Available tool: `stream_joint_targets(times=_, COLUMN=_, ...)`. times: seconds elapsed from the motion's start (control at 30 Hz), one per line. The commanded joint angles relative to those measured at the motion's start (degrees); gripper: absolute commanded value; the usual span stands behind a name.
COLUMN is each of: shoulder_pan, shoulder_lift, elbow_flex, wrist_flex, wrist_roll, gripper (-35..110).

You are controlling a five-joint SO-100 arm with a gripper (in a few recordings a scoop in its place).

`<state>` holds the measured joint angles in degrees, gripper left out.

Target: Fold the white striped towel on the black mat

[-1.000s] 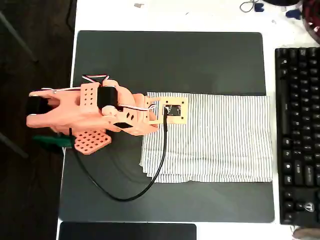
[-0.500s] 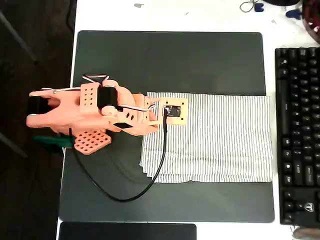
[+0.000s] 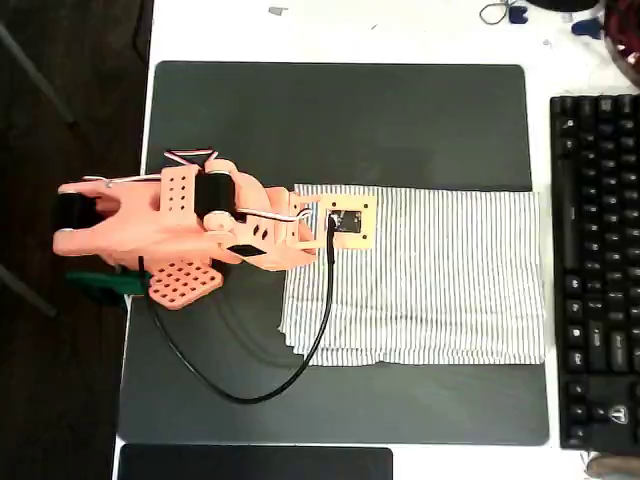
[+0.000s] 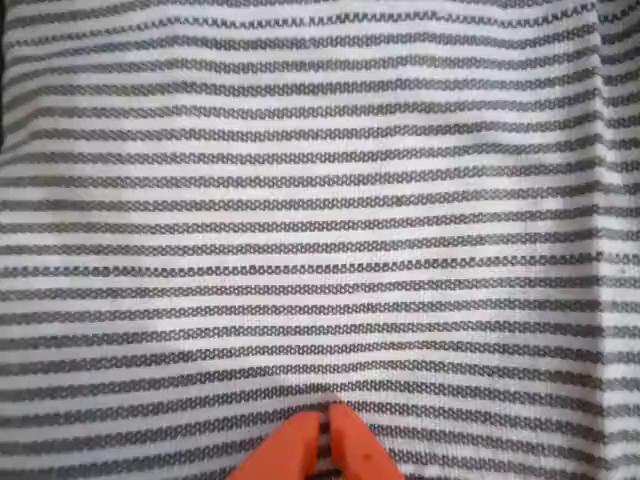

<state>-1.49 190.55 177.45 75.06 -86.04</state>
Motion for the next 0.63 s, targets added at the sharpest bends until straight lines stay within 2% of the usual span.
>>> stream_joint_targets(times=0.0, shoulder_pan=-0.44, shoulder_lift=0.35, elbow_flex=0.97, wrist_flex=0.44, wrist_roll=0.44, gripper=0)
stream_joint_targets(times=0.6, shoulder_pan=-0.18, shoulder_lift=0.35, elbow_flex=0.97, wrist_flex=0.44, wrist_roll=0.44, gripper=0)
